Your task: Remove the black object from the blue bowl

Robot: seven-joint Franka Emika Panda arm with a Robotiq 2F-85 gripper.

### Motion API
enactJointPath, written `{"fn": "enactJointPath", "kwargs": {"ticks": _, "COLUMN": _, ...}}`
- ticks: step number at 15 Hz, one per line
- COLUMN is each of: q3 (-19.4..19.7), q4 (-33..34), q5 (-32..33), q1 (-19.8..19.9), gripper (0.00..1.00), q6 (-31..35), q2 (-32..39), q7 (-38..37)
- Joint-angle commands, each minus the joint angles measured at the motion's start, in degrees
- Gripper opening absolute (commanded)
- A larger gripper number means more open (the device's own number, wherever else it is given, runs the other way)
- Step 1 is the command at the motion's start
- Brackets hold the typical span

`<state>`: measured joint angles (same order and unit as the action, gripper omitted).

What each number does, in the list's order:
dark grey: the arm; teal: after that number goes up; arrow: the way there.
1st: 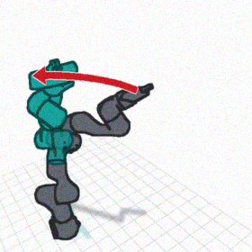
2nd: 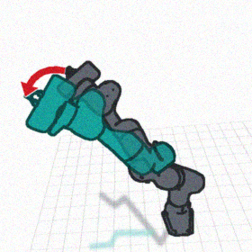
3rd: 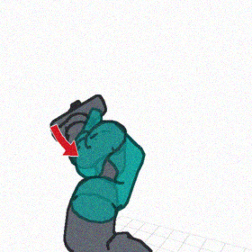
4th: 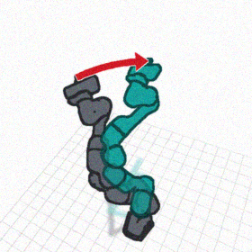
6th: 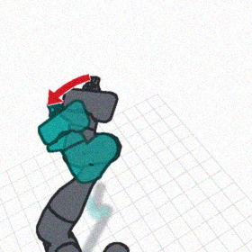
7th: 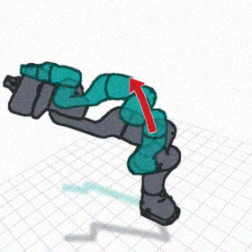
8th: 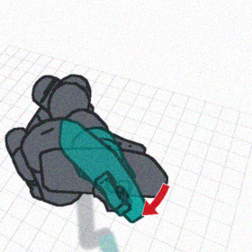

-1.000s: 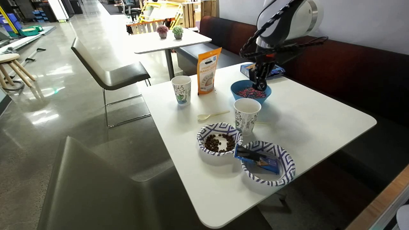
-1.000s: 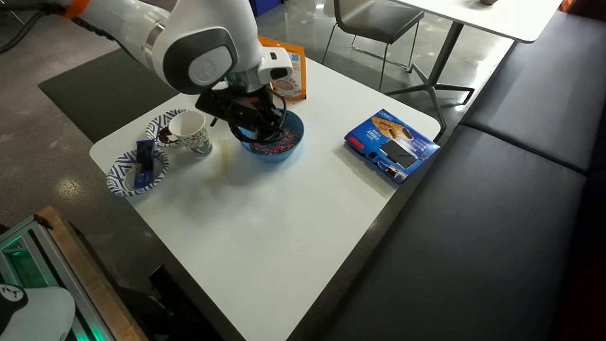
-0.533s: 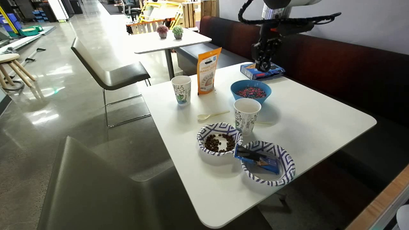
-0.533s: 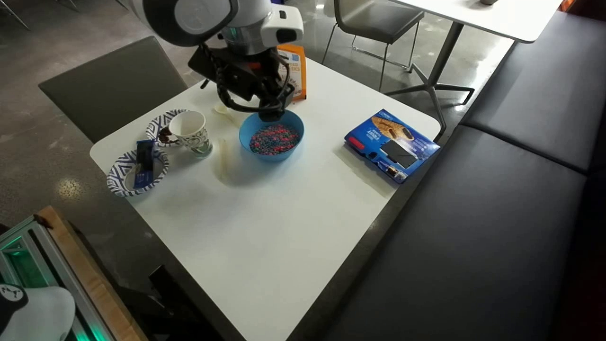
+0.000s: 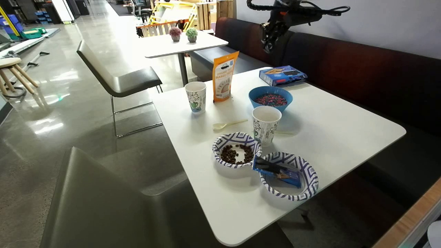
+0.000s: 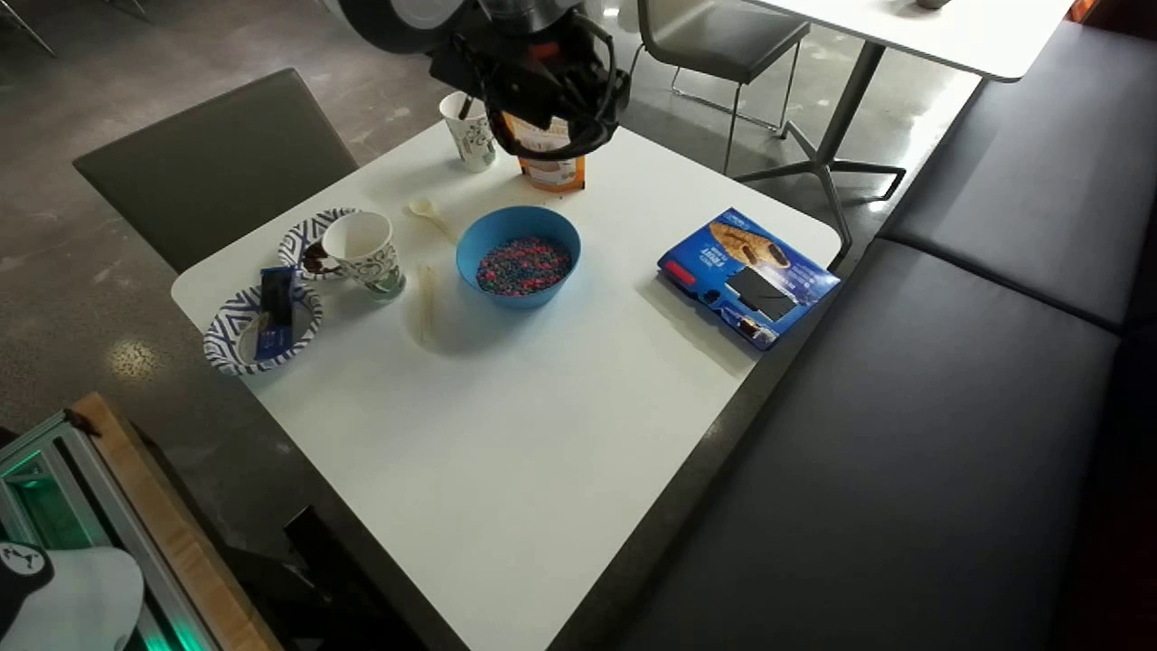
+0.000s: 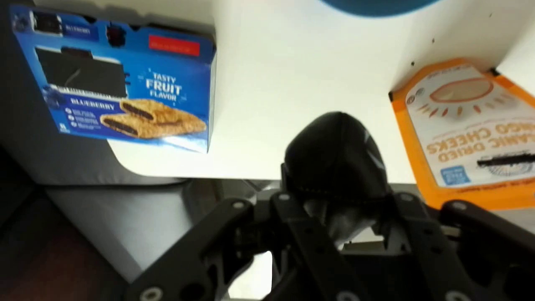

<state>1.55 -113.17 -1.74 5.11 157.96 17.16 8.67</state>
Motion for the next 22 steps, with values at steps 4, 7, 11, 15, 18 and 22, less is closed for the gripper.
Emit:
{"fn": "enactJointPath", "kwargs": {"ticks": 4, "q3": -1.87, "q4": 4.04, "q5": -1.79, "q1": 0.78, "gripper": 0.4, "q6": 2.31, "q2": 4.79, "q7": 0.44}}
{"fn": "enactJointPath", "kwargs": {"ticks": 7, "q3": -1.69, "q4": 4.02, "q5": -1.78, "q1": 0.79, "gripper": 0.4, "q6": 2.31, "q2": 4.31, "q7": 0.43}}
{"fn": "enactJointPath", "kwargs": {"ticks": 11, "q3": -1.67, "q4": 3.96, "q5": -1.78, "q1": 0.79, "gripper": 0.4, "q6": 2.31, "q2": 4.13, "q7": 0.43}}
{"fn": "enactJointPath", "kwargs": {"ticks": 15, "q3": -1.17, "q4": 6.38, "q5": -0.98, "q1": 0.43, "gripper": 0.15, "q6": 2.15, "q2": 5.88, "q7": -0.05}}
{"fn": "enactJointPath", "kwargs": {"ticks": 18, "q3": -3.7, "q4": 10.83, "q5": -3.42, "q1": 2.41, "gripper": 0.15, "q6": 0.97, "q2": 9.6, "q7": 3.12}}
{"fn": "enactJointPath", "kwargs": {"ticks": 22, "q3": -9.92, "q4": 15.1, "q5": -4.78, "q1": 7.31, "gripper": 0.15, "q6": 2.64, "q2": 14.97, "q7": 14.46}}
